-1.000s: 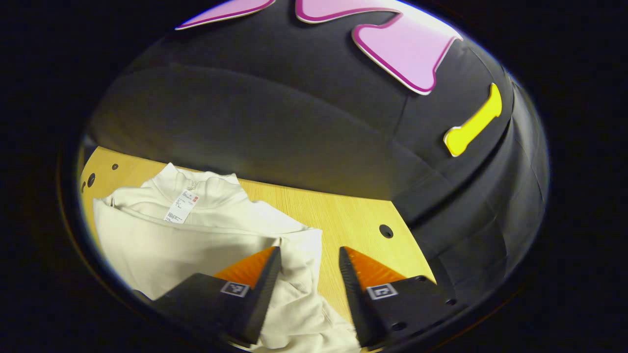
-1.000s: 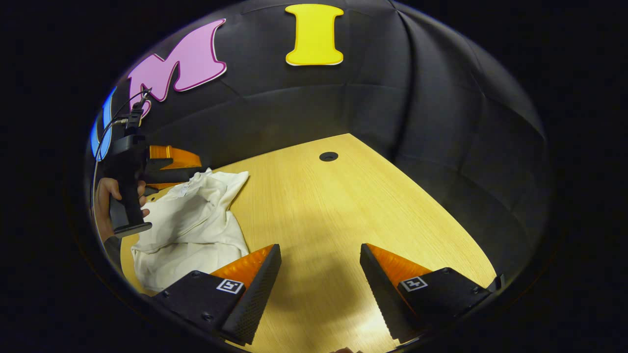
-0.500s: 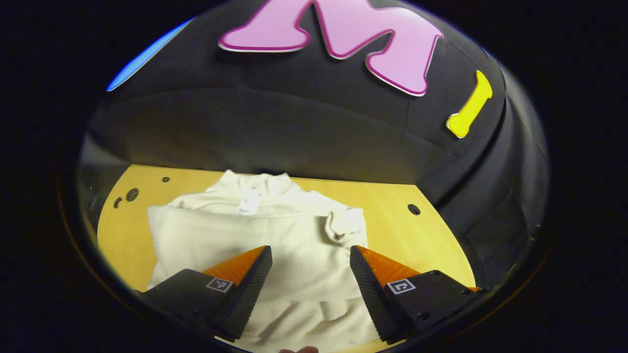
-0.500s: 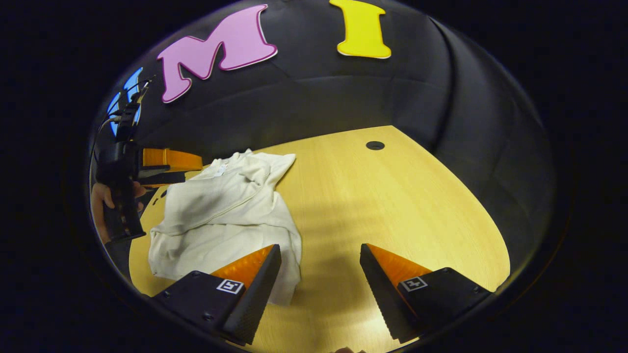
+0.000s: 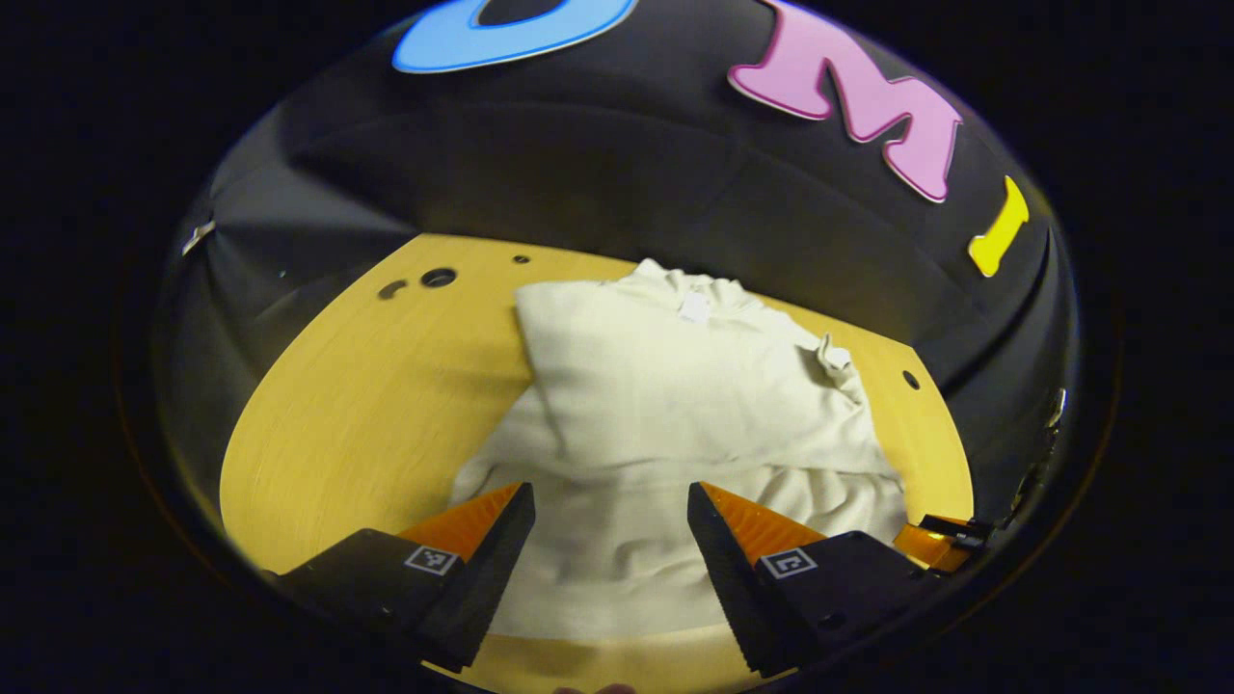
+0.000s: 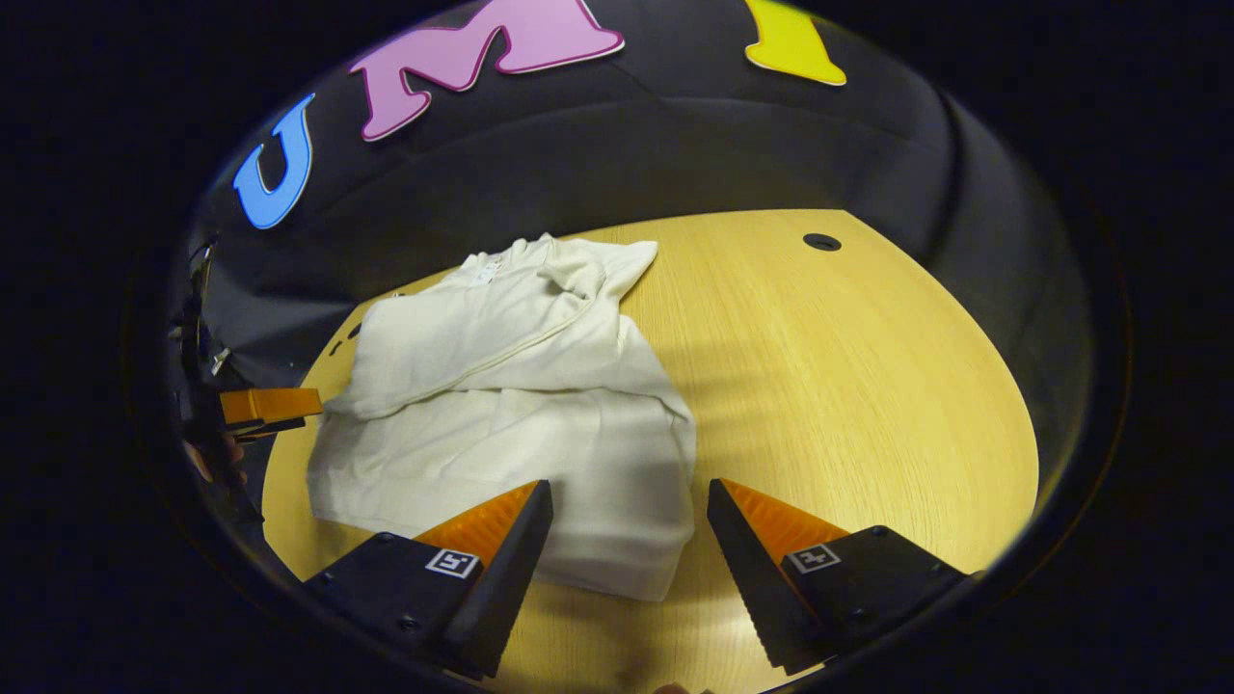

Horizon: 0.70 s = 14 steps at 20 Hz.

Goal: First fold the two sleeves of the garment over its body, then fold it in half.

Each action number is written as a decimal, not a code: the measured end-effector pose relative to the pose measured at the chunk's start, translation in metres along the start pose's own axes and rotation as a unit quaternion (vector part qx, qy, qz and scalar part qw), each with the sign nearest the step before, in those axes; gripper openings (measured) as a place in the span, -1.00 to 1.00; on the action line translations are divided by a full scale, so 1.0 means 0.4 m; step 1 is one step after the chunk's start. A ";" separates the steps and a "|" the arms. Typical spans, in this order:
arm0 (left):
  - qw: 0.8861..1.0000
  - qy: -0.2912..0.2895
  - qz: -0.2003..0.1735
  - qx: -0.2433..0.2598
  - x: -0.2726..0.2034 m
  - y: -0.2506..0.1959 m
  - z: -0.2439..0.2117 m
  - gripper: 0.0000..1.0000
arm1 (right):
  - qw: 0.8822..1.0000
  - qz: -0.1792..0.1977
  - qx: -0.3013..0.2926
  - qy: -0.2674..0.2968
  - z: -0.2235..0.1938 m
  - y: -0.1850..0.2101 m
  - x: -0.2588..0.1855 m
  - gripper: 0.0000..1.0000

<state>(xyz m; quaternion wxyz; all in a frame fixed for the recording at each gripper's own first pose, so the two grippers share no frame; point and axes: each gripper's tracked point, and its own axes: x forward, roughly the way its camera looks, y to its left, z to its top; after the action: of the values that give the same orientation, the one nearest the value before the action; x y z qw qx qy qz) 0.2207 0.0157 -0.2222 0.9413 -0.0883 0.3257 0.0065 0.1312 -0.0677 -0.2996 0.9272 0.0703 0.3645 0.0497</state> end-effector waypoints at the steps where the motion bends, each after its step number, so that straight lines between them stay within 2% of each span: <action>1: 1.000 0.006 0.006 -0.010 -0.005 0.027 -0.022 0.96 | 1.000 -0.002 -0.005 0.008 -0.014 0.001 0.007 0.98; 5: 0.999 0.034 0.034 -0.016 -0.001 0.126 -0.115 0.96 | 1.000 -0.011 -0.010 0.017 -0.040 -0.002 0.022 0.99; 8: 0.998 0.052 0.043 -0.013 0.007 0.155 -0.167 0.96 | 1.000 -0.015 -0.010 0.016 -0.044 0.001 0.030 0.99; 9: 0.998 0.051 0.048 -0.003 0.017 0.161 -0.172 0.96 | 1.000 -0.018 -0.010 0.008 -0.034 0.000 0.032 0.75; 10: 0.998 0.044 0.048 0.008 0.019 0.167 -0.168 0.98 | 1.000 -0.022 -0.008 0.011 -0.038 0.003 0.038 0.99; 14: 0.996 0.041 0.050 0.062 0.028 0.150 -0.176 0.95 | 0.999 -0.041 -0.028 0.011 -0.041 0.004 0.044 0.94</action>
<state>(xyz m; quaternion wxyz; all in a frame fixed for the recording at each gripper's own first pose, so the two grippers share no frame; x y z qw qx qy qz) 0.1822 0.0624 -0.2930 0.9293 -0.0137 0.3679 0.0299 0.1328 -0.0620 -0.3228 0.9258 0.0288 0.3762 0.0223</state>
